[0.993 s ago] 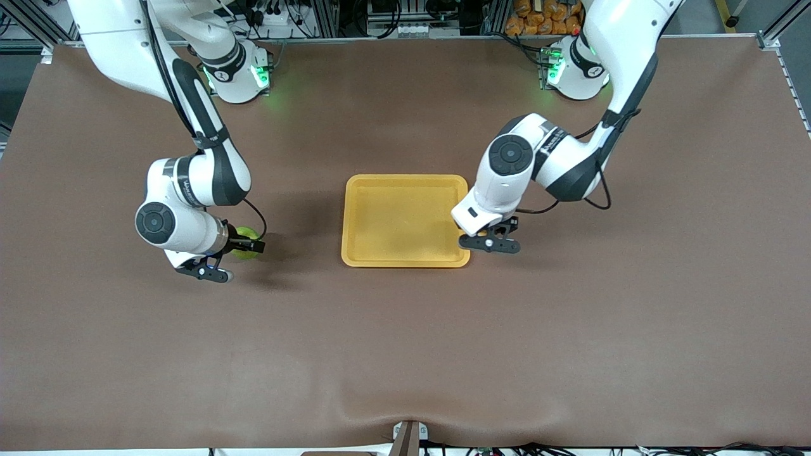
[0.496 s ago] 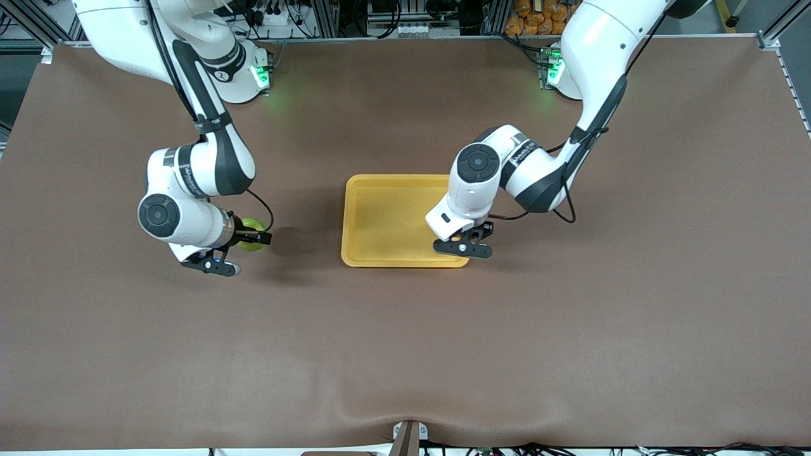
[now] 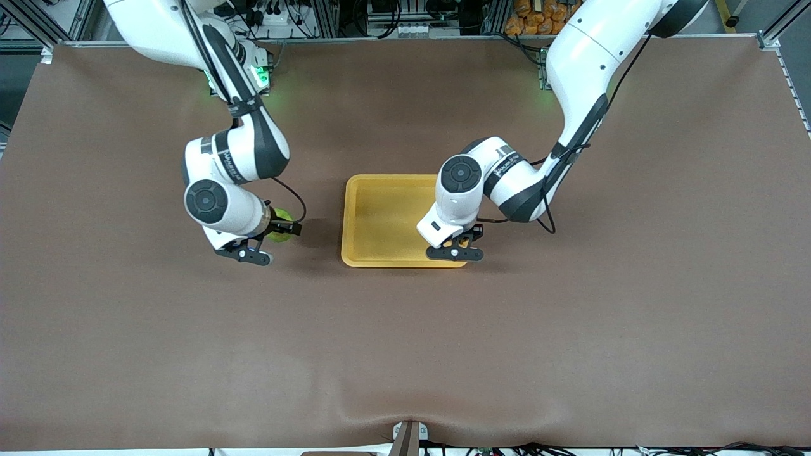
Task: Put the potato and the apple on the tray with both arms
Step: 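Carry the potato with the left gripper while the right gripper carries the apple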
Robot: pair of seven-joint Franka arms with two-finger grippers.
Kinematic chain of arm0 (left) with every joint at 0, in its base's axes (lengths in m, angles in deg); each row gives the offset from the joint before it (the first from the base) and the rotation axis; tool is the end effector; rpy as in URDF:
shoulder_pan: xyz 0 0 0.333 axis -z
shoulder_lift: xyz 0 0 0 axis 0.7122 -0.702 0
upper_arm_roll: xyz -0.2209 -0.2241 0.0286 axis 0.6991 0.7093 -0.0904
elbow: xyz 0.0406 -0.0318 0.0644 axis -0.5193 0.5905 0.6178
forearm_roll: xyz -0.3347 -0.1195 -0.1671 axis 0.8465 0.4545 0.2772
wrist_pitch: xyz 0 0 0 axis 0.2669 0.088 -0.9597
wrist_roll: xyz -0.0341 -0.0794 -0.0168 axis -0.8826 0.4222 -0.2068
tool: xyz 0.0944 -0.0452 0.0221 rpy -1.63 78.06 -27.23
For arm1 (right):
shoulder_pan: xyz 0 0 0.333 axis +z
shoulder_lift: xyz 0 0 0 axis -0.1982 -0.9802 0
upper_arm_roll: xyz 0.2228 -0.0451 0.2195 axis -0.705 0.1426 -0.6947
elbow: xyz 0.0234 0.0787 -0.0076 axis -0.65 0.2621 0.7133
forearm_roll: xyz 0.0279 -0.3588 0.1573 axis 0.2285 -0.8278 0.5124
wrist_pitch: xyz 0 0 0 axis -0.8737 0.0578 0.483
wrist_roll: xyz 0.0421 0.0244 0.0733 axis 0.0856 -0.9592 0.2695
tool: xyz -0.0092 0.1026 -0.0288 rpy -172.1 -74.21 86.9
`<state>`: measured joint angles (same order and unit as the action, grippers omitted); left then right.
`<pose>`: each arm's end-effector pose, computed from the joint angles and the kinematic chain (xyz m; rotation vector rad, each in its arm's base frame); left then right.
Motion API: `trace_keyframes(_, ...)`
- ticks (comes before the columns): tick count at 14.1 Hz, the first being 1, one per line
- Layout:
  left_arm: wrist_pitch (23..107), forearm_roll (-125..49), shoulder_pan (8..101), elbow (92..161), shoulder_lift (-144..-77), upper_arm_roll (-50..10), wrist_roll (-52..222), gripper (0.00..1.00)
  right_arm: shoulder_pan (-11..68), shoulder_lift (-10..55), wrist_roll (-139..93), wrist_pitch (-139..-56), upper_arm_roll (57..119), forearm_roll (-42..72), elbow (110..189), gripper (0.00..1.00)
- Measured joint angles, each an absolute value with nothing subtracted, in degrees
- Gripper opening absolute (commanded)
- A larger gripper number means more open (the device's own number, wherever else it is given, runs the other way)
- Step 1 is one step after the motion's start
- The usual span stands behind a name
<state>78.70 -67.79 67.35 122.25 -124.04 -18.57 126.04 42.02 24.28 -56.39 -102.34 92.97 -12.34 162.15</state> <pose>0.5324 -0.4273 0.2269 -3.0986 0.0990 -0.0541 0.5513 0.2157 0.2721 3.0706 -0.3691 -0.3526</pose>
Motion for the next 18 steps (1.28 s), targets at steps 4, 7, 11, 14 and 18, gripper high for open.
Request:
trace_keyframes(4,78.62,-68.01,67.68,122.15,-125.11,-18.57,127.38,0.01,45.51,24.28,-61.04,-101.88,92.95,-12.19,162.17,0.00)
trace_keyframes(7,78.60,-68.07,67.85,122.04,-125.69,-18.58,128.10,0.67,49.25,24.28,-65.40,-101.81,92.87,-12.17,162.21,0.00)
trace_keyframes(11,78.40,-68.10,67.85,121.87,-125.70,-18.73,128.11,1.00,52.03,24.27,-69.16,-101.88,92.87,-10.43,162.29,0.00)
trace_keyframes(14,78.40,-68.12,67.76,121.31,-125.66,-18.91,128.11,1.00,52.58,24.18,-69.29,-103.31,92.87,-8.69,162.34,0.00)
trace_keyframes(18,75.29,-68.23,66.45,119.10,-123.73,-19.16,128.11,1.00,54.23,23.04,-70.66,-107.85,92.86,-5.20,162.43,0.00)
